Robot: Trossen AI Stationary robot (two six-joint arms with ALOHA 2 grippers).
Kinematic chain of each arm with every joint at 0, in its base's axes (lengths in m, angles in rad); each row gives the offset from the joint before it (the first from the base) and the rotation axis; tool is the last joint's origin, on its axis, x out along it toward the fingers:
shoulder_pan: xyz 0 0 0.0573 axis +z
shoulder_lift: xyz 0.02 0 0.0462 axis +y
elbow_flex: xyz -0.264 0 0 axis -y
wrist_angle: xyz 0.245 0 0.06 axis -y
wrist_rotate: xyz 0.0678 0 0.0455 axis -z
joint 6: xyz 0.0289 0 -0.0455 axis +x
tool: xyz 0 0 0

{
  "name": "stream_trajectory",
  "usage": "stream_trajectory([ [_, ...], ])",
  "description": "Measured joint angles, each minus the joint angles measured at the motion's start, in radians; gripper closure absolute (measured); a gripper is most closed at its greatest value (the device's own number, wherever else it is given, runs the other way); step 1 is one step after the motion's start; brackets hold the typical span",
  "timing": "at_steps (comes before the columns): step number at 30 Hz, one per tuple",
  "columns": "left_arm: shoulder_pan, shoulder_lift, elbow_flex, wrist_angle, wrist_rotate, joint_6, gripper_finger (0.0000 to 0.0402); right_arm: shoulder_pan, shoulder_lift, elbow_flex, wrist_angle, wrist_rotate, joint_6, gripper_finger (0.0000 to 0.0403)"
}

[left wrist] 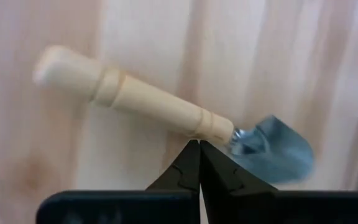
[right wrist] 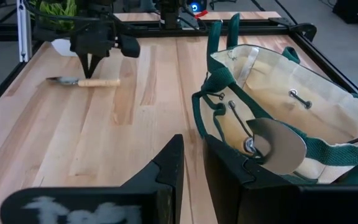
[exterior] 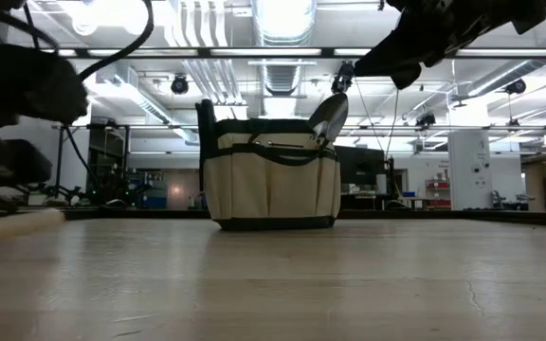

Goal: Pick & Place Garden tools in Gardening bag
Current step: Put the brown trowel into the brown gardening bag

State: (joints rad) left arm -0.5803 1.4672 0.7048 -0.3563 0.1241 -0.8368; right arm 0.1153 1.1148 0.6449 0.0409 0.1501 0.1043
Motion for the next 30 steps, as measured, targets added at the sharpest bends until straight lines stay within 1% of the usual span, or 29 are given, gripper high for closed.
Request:
stream_trajectory([
  [4,0.011,0.000,0.001,0.054,-0.160,0.001,0.0394,0.000,0.000,0.000,0.002,0.000,0.000,0.0351],
  [6,0.021,-0.001,0.001,0.071,-0.186,0.003,0.0393,0.000,0.000,0.000,0.004,0.000,0.000,0.0351],
  [9,0.029,-0.001,0.001,0.074,-0.186,0.004,0.0393,0.000,0.000,0.000,0.004,0.000,0.001,0.0351],
  [12,0.028,-0.006,0.001,0.072,-0.166,0.000,0.0393,0.000,0.000,0.000,0.003,0.000,0.001,0.0351],
  [14,0.028,-0.013,0.001,0.075,-0.155,-0.037,0.0393,0.000,0.000,0.000,0.003,0.000,0.000,0.0351],
  [18,0.028,-0.014,0.002,0.074,-0.081,-0.190,0.0392,0.000,0.000,0.000,0.003,0.000,0.000,0.0351],
  [21,0.025,-0.014,0.002,0.075,-0.002,-0.217,0.0386,0.000,0.000,0.000,0.003,0.000,-0.006,0.0351],
  [22,0.024,-0.014,0.002,0.076,0.029,-0.231,0.0381,0.000,0.000,0.000,0.003,0.000,-0.007,0.0351],
  [24,0.022,-0.015,0.002,0.077,0.057,-0.258,0.0368,0.000,0.000,0.000,0.002,0.000,-0.007,0.0351],
  [30,0.007,-0.018,0.027,0.193,0.058,-0.274,0.0315,0.000,0.000,-0.002,0.002,0.000,-0.017,0.0351],
])
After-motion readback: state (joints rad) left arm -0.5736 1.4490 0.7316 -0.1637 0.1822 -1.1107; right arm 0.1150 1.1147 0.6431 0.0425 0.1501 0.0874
